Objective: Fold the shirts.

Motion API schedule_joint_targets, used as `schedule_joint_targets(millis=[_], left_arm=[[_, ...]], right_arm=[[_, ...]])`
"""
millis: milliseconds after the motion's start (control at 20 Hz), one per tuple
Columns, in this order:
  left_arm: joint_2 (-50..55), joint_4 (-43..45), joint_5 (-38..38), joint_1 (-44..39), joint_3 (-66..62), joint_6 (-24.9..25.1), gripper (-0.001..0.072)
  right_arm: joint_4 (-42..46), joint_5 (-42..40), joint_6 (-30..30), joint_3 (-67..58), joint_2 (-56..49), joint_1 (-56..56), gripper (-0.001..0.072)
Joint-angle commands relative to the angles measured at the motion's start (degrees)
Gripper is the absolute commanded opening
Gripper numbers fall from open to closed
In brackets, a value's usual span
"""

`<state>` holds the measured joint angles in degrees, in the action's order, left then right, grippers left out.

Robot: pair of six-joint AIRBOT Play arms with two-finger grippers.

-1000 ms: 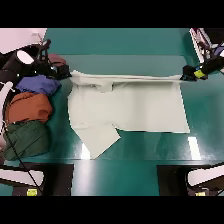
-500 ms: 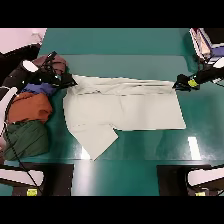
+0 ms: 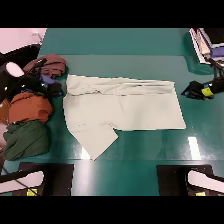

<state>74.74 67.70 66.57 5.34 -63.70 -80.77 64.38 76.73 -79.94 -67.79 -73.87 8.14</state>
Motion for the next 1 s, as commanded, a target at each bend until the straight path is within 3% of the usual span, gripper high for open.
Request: schedule_joint_targets(millis=[0,50,100,400,650,750,900,950], left_arm=[[-9.7,1.2,3.1,0.2,12.7,-1.4,0.0423],[-12.8,-0.6,3.3,0.2,18.0,-1.7,0.0536],[-15.5,-2.8,3.3,0.2,22.7,-2.1,0.0564],[-23.8,-14.1,-0.3,-1.1,40.0,-2.1,0.0563],[-23.7,-19.2,-12.2,-9.7,42.2,-2.4,0.0561],[-23.7,-19.3,-15.7,-12.3,42.2,-3.3,0.0483],[-23.7,-19.3,-16.5,-12.7,42.1,-4.9,0.0481],[-23.7,-19.4,-16.4,-12.7,42.1,-5.0,0.044]], right_arm=[[-0.4,0.9,0.6,7.6,8.5,1.3,0.0388],[-0.5,0.8,0.6,8.8,10.0,1.3,0.0388],[-0.4,0.8,0.6,9.8,11.3,1.3,0.0387],[-0.5,0.0,0.6,11.7,14.6,1.3,0.0387],[-3.9,-0.1,0.6,11.7,14.6,1.3,0.0387],[-4.5,-0.1,0.6,11.7,14.6,1.3,0.0387],[-4.4,0.3,0.6,11.7,14.6,1.3,0.0387],[-4.2,0.6,0.6,11.7,14.6,1.4,0.0386]])
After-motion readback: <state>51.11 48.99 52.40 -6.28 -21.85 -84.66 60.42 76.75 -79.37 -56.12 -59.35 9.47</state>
